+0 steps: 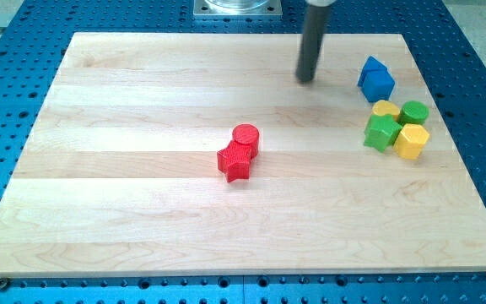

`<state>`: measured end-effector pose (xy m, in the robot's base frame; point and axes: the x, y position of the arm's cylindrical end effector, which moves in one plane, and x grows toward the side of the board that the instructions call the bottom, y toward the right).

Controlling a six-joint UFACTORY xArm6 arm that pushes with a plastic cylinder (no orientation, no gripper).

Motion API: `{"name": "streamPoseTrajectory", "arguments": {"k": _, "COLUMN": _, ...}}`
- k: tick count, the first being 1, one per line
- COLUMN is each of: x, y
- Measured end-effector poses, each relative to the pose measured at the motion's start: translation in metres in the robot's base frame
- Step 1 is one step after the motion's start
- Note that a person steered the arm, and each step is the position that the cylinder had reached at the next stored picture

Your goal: Slide the red circle to the top of the red star

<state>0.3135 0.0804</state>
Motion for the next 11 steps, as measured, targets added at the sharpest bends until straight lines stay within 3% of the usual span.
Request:
{"name": "streamPoseTrajectory", "arguments": {"k": 1, "x": 0.042, "y": -0.025}}
{"name": "streamPoseTrajectory", "arguments": {"k": 2, "x": 0.117, "y": -0.023}}
{"name": "streamPoseTrajectory", "arguments": {"k": 3, "x": 0.136, "y": -0.023}}
{"name": "streamPoseTrajectory", "arguments": {"k": 5, "x": 0.120, "y": -0.048}}
{"name": "streamPoseTrajectory", "arguments": {"k": 11, "x": 0.129, "y": -0.043}}
